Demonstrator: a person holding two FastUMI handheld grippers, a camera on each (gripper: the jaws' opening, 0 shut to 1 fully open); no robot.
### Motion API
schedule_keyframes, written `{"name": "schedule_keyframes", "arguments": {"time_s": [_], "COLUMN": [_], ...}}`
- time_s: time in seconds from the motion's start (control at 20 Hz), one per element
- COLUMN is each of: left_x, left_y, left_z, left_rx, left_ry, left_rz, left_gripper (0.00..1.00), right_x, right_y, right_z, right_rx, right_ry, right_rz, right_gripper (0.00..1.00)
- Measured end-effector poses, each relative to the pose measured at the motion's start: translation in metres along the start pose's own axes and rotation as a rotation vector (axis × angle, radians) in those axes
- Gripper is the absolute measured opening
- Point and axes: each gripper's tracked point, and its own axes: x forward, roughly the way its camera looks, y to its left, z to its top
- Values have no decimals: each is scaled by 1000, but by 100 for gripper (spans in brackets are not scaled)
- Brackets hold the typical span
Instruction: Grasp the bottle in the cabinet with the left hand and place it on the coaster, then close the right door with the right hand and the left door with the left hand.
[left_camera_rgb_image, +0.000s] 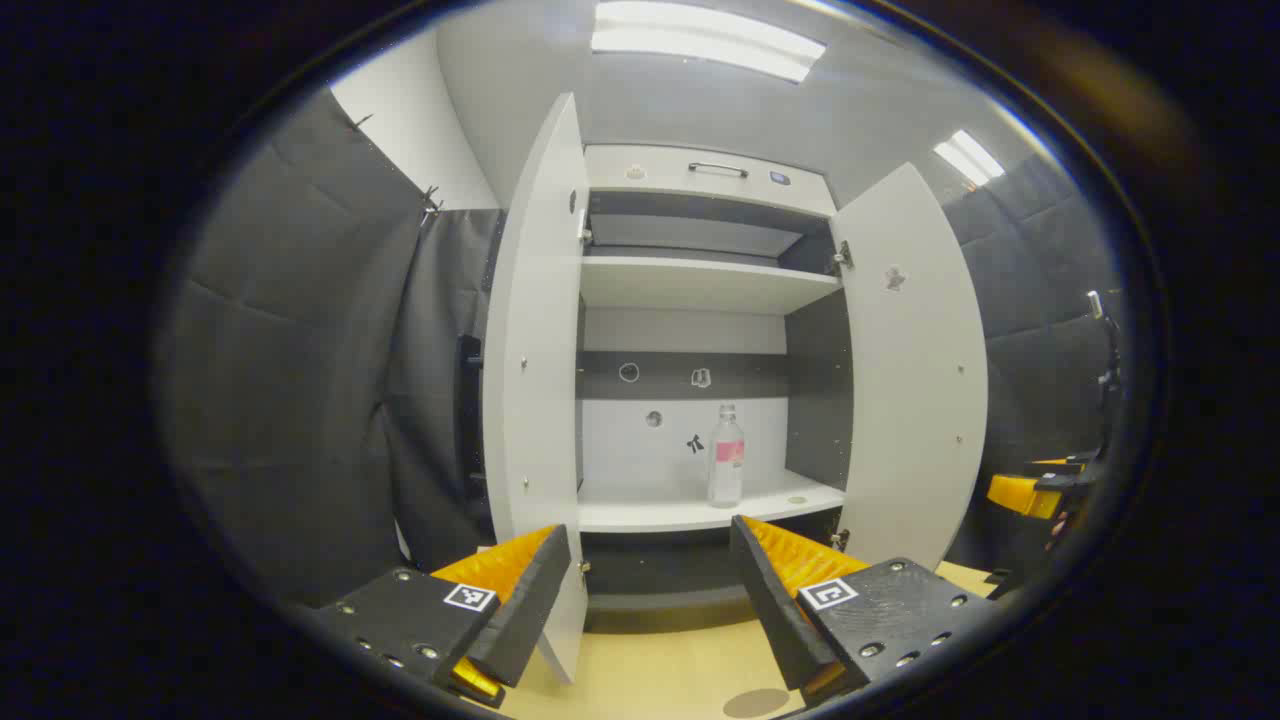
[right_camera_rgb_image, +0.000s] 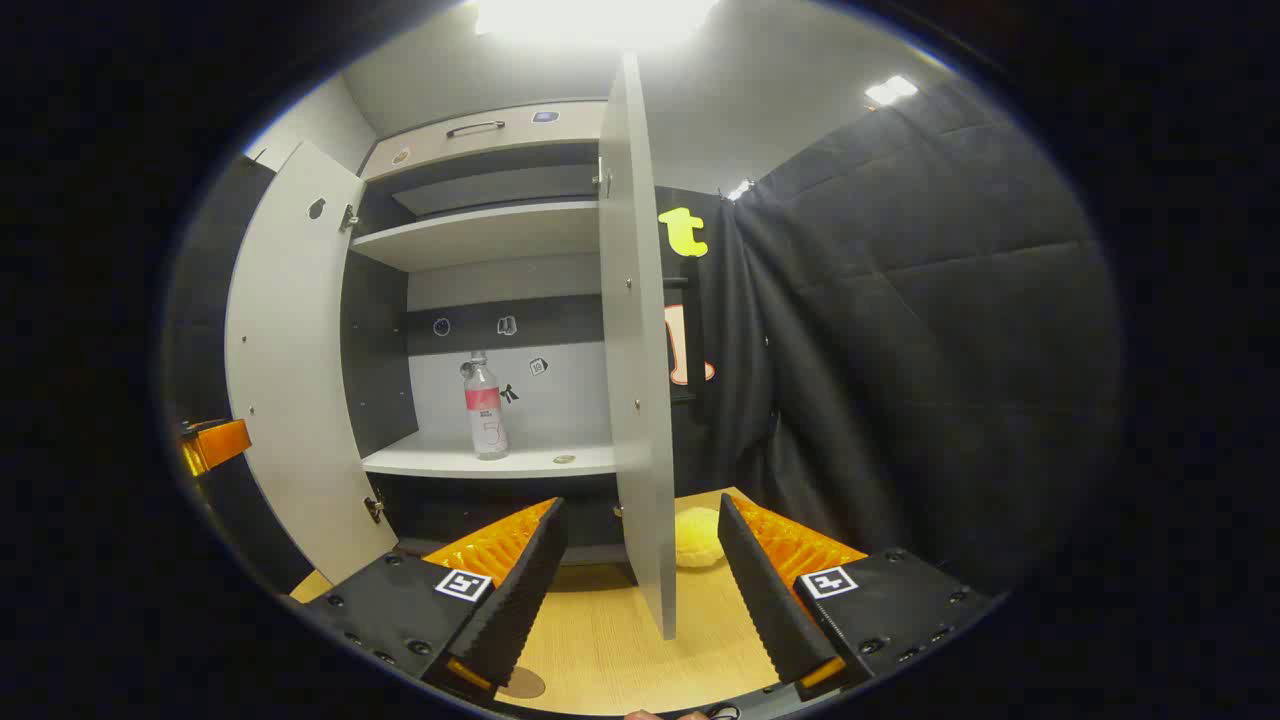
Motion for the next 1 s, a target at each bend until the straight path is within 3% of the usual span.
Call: {"name": "schedule_keyframes", "arguments": {"time_s": [0.05,0.1,0.45,0.8,1.0], "left_x": [-1,-2,-11,-19,-14], "left_y": [-3,-6,-7,8,1], "left_z": [0,1,4,-5,-8], "left_rx": [0,3,10,-4,-7], "left_ry": [-2,-7,-21,7,20], "left_rz": [-7,-13,2,65,52], "left_gripper": [88,94,94,94,94], "right_x": [-1,-1,4,10,12], "right_y": [-3,-4,-11,-6,-13], "right_z": [1,3,3,2,4], "right_rx": [5,11,1,5,12], "right_ry": [-4,-11,-17,-14,-4], "right_rz": [-4,-7,-11,12,-1], "right_gripper": [96,96,96,96,96]}}
